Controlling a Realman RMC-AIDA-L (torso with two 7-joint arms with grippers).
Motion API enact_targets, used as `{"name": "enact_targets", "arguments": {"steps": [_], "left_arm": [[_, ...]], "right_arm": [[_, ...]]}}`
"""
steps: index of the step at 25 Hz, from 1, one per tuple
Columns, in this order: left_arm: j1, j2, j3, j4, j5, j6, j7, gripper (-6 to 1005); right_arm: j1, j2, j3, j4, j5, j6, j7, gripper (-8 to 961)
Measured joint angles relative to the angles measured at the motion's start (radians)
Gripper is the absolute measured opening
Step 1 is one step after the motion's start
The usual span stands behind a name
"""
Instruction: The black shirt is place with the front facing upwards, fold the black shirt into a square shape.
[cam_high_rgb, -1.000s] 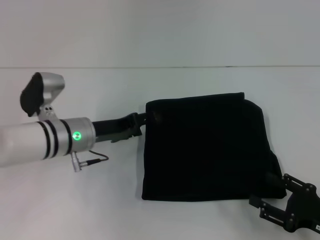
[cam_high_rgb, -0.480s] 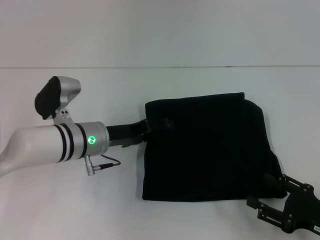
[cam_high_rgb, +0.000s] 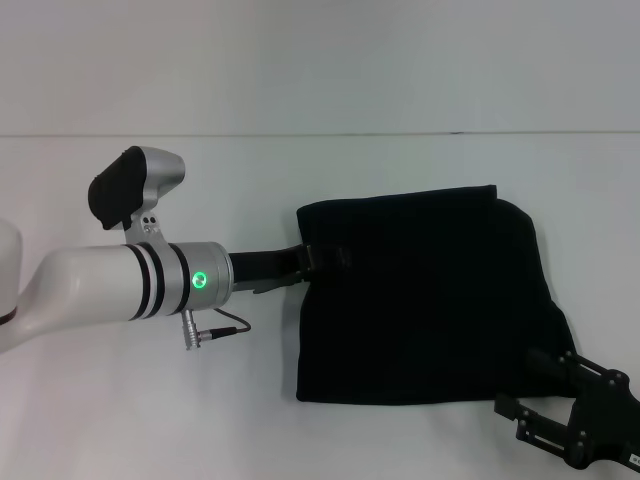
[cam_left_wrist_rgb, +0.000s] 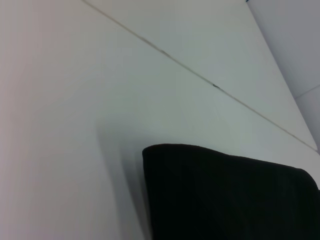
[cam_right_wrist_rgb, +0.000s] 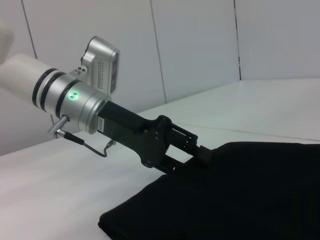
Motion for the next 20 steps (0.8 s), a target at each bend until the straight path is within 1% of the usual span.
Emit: {"name": "enact_targets", "arguments": {"steps": [2,8,13,19,20], "left_arm": [[-0.002,-0.001,0.002,-0.002,0.0,-0.007,0.002,766],[-0.003,-0.006,0.003,-0.005,0.0,-0.022,0.015,523],[0.0,-0.006,-0.004,-0.006,-0.01,-0.023,0.027,283],[0.003,-0.007,-0.006,-0.005,-0.038,-0.037,0.042,83],[0.003,-0.007,-0.006,-0.005,-0.043,-0.037,0.043,62]], "right_arm": [[0.0,0.0,0.002,0.0,0.0,-0.006,0.0,774],[0.0,0.0,0.005,-0.001,0.0,-0.014,0.0,775],[0.002,0.0,0.005,0.0,0.003,-0.014,0.0,775],[0.009,0.0,0.006,0.001,0.006,-0.014,0.0,775],[0.009,0.0,0.007,0.0,0.006,-0.014,0.0,775]]}}
